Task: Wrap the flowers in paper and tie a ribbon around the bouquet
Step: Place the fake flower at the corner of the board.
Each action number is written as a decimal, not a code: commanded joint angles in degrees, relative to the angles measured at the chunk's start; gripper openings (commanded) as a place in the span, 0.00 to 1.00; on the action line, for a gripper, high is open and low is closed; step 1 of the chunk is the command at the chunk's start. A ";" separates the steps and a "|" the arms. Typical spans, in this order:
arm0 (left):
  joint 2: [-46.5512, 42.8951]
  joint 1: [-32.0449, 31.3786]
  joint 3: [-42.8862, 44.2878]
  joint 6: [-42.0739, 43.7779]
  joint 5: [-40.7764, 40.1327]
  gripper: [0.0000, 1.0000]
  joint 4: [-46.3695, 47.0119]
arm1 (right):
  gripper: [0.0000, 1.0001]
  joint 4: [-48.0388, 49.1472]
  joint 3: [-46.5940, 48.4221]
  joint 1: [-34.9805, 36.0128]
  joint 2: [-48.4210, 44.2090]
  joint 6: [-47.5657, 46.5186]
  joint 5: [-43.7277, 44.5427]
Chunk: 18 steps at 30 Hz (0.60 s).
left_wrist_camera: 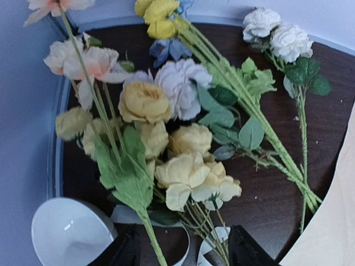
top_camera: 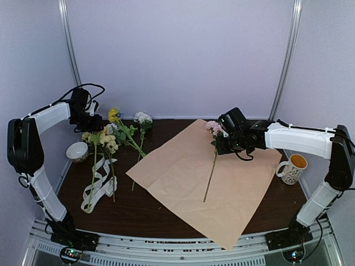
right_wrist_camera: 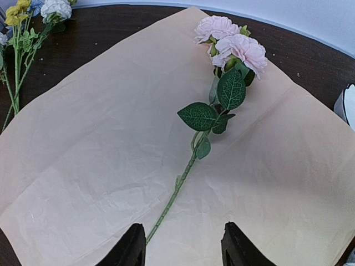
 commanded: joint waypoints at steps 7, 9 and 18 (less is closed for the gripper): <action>-5.06 -1.40 -17.09 -4.35 -2.01 0.46 -1.55 | 0.49 0.46 0.60 0.79 -0.06 -0.13 -1.52; -4.51 -1.43 -17.34 -4.75 -4.41 0.37 -0.68 | 0.49 0.57 0.10 0.75 -0.40 -0.19 -1.55; 3.37 -1.36 -15.41 -5.86 -8.26 0.29 1.67 | 0.49 0.45 -3.54 0.78 -2.77 -0.74 -0.23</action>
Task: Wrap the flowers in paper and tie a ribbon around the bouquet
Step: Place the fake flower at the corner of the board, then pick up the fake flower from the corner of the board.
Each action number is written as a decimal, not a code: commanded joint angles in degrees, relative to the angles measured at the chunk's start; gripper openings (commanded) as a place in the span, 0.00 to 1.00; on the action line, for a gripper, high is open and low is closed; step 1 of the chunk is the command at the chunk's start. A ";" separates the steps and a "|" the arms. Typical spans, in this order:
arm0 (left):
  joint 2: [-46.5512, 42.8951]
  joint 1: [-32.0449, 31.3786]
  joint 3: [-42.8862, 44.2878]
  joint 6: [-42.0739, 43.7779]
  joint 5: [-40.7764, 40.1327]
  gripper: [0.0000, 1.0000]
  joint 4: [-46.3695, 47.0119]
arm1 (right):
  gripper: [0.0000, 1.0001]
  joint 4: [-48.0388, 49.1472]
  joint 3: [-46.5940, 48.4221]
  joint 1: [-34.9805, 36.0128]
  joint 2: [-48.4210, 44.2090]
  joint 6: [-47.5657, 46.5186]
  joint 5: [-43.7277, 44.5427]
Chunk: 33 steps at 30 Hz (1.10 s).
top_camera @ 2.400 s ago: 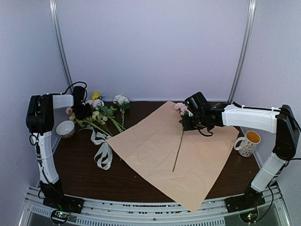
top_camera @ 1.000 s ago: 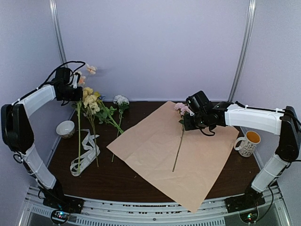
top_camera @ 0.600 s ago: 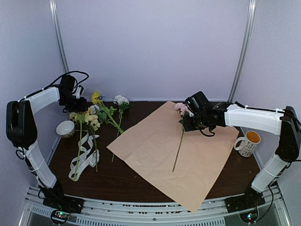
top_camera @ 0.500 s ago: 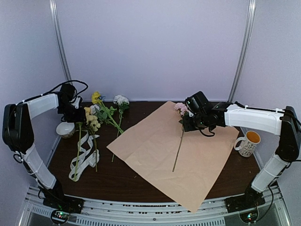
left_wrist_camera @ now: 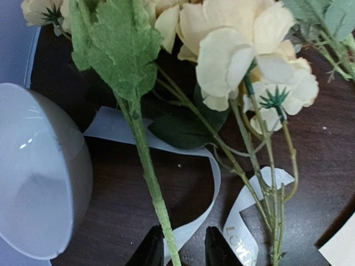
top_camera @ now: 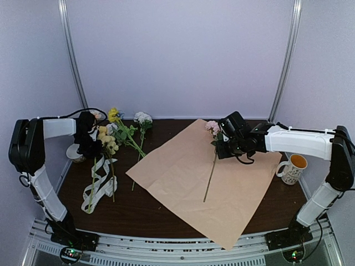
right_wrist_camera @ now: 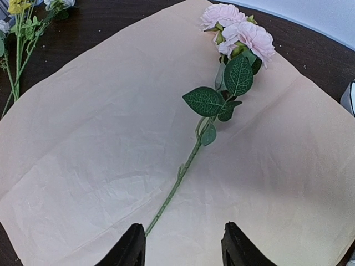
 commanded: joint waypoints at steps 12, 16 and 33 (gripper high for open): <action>8.44 -0.03 4.48 -1.27 -9.68 0.25 0.75 | 0.49 -0.54 -1.65 0.32 -2.71 -0.84 1.03; 9.03 -0.01 5.26 -1.20 -8.91 0.31 0.06 | 0.49 -0.78 -1.04 0.27 -2.42 -1.01 0.77; 7.13 -0.15 1.31 -5.61 4.01 0.23 -1.15 | 0.50 -0.62 -5.95 0.27 -7.05 -3.81 4.18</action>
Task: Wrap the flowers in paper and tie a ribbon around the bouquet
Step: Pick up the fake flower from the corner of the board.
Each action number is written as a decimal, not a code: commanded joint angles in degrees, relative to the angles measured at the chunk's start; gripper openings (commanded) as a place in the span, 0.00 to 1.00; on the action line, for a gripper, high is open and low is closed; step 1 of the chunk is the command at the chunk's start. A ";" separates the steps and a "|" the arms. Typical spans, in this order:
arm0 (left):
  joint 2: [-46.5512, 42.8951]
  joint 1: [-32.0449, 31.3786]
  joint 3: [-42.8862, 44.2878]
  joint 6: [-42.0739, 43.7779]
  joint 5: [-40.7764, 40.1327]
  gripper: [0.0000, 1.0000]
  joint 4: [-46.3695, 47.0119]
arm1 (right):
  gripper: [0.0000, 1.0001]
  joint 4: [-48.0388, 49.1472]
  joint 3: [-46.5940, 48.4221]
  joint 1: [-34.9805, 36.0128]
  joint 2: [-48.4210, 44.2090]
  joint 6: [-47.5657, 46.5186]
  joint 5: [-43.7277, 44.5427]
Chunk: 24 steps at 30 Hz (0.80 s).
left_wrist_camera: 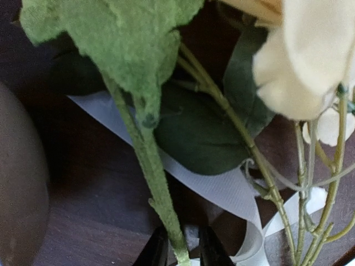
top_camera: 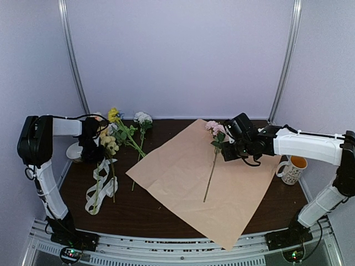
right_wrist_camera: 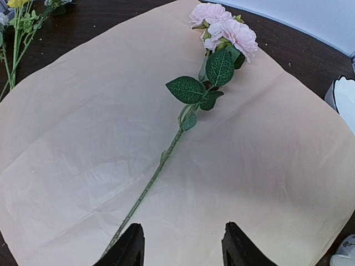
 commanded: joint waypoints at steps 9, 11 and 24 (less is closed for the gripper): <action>-6.00 -1.17 -6.87 -1.24 1.56 0.28 0.99 | 0.50 1.06 -5.28 0.19 -5.71 -2.80 4.48; -5.05 -1.14 -6.00 -0.78 1.38 0.27 -0.11 | 0.50 1.36 -5.94 0.19 -6.48 -2.81 4.54; -19.96 -1.17 -5.11 -2.28 -0.80 0.00 1.99 | 0.50 0.97 -6.22 0.26 -9.92 -0.74 3.22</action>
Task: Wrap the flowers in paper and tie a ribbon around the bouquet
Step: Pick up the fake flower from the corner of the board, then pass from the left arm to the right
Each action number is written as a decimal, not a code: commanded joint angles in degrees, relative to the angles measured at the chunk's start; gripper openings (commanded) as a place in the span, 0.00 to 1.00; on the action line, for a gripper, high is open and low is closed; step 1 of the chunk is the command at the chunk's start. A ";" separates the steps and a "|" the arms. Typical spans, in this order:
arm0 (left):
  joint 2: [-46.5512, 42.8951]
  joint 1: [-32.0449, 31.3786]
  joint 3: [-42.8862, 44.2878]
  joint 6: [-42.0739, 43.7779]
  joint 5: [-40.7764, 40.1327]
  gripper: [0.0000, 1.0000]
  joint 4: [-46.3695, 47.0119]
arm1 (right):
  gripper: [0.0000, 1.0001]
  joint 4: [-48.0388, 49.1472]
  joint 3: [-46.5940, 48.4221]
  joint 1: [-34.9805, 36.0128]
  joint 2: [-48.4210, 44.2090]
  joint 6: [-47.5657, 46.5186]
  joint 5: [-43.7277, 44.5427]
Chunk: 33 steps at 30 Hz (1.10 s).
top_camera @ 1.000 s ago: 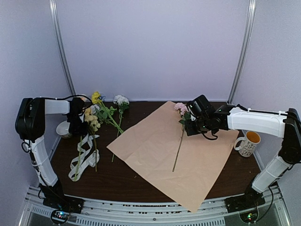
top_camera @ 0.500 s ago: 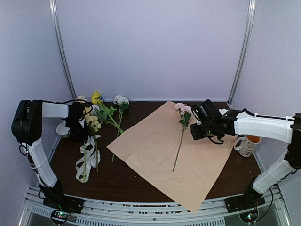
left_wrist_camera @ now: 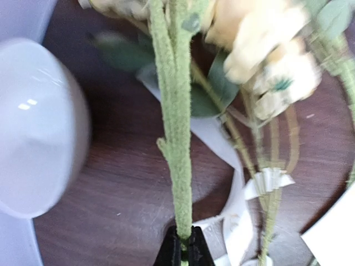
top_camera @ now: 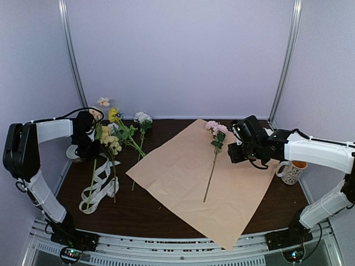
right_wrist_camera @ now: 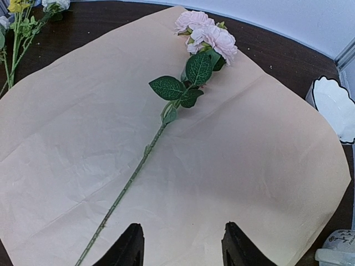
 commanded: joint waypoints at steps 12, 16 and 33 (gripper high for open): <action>-36.67 -7.48 -1.66 1.43 7.74 0.00 20.70 | 0.50 14.27 -1.74 2.90 -10.17 -1.30 -14.60; -39.89 -18.83 -1.63 -1.99 17.58 0.00 33.45 | 0.51 25.02 2.04 10.76 -8.26 -5.12 -19.40; -32.81 -39.77 -1.73 -8.77 31.18 0.00 55.27 | 0.50 24.74 29.48 21.72 12.46 1.13 -20.94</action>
